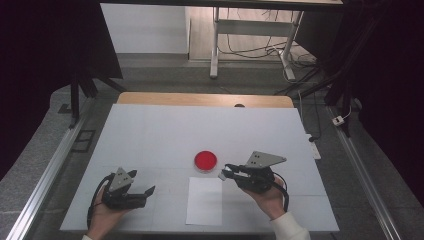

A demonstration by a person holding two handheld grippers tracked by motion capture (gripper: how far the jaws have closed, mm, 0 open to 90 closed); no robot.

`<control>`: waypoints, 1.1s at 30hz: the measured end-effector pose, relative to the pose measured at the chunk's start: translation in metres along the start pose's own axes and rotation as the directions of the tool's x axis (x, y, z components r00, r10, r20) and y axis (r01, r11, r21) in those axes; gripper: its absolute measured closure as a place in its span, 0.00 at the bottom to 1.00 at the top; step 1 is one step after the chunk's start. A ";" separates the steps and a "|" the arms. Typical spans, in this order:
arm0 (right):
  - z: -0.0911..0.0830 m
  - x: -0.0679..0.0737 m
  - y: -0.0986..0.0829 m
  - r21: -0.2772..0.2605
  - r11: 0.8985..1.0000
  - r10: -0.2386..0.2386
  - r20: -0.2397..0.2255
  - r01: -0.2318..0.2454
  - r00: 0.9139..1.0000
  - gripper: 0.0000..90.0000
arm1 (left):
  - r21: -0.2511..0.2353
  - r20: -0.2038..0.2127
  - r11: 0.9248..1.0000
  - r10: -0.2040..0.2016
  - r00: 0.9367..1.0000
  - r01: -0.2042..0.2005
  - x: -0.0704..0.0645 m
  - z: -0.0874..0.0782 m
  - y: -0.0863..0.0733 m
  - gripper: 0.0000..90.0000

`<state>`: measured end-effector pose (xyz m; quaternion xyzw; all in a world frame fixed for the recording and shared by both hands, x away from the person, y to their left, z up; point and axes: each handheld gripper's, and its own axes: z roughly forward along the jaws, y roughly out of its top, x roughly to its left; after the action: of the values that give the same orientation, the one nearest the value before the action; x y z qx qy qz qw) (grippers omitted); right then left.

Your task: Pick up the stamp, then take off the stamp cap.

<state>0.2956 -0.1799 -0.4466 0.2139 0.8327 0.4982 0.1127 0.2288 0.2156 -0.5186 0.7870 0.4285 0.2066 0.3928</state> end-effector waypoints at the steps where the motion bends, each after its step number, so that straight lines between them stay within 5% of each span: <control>1: 0.001 0.001 0.000 -0.003 1.000 -0.003 -0.006 0.003 1.000 0.84 | 0.000 -0.001 1.000 0.000 1.000 0.000 0.000 0.000 0.000 0.17; 12: 0.013 0.016 0.002 -0.009 1.000 -0.003 -0.052 0.002 0.999 0.84 | 0.000 0.002 1.000 0.004 1.000 -0.004 -0.001 0.001 0.000 0.17; 33: 0.011 0.015 0.001 -0.036 0.999 0.008 -0.042 -0.009 0.999 0.84 | -0.024 0.016 1.000 0.008 1.000 -0.007 -0.006 -0.002 0.006 0.17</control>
<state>0.2874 -0.1639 -0.4503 0.2049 0.8247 0.5181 0.0971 0.2277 0.2098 -0.5123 0.7854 0.4199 0.2070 0.4049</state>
